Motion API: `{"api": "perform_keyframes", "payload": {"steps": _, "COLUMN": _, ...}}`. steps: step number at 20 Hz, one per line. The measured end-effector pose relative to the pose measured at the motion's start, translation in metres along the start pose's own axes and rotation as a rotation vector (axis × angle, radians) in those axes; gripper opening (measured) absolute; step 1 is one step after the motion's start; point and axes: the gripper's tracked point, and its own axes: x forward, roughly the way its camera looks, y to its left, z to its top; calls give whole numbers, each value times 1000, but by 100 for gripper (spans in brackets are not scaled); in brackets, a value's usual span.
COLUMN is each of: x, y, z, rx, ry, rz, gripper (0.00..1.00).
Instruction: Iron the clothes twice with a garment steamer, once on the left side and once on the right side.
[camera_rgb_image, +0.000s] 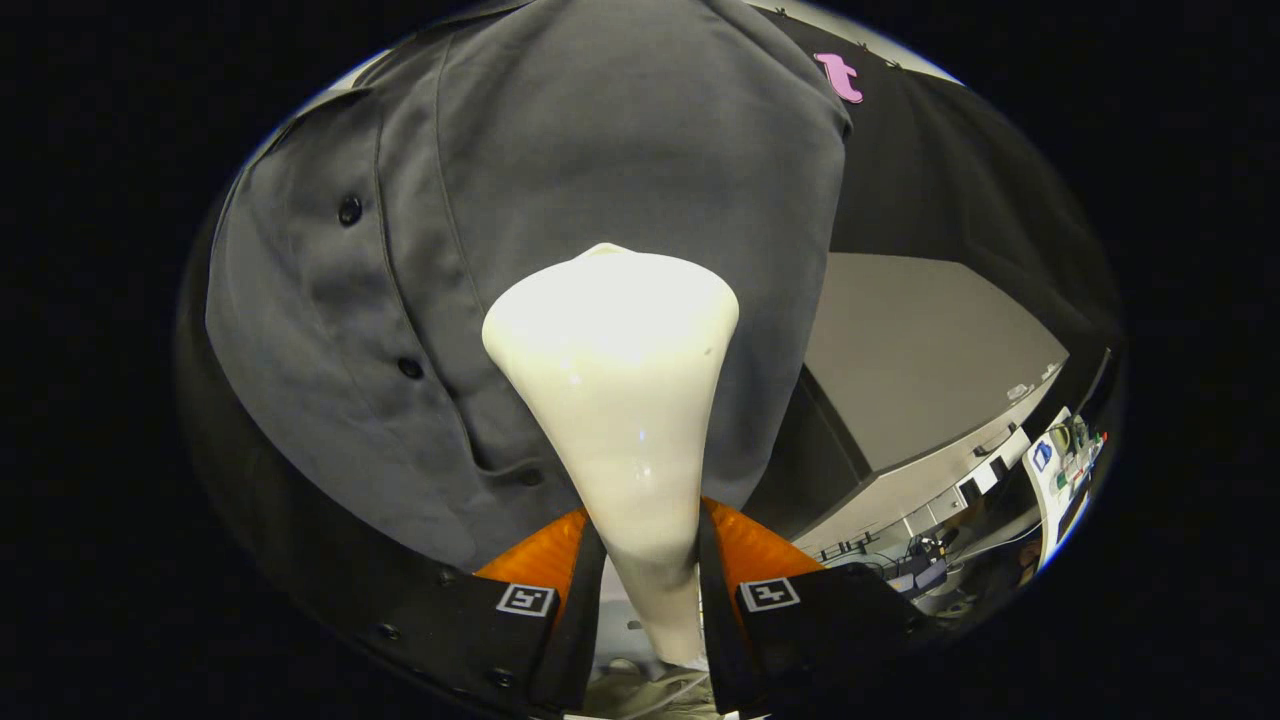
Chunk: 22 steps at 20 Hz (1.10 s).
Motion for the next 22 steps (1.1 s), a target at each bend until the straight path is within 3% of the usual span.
{"api": "perform_keyframes", "payload": {"steps": 22, "x": 63, "y": -38, "z": -131, "rx": 52, "ry": 205, "rz": -54, "gripper": 54}}
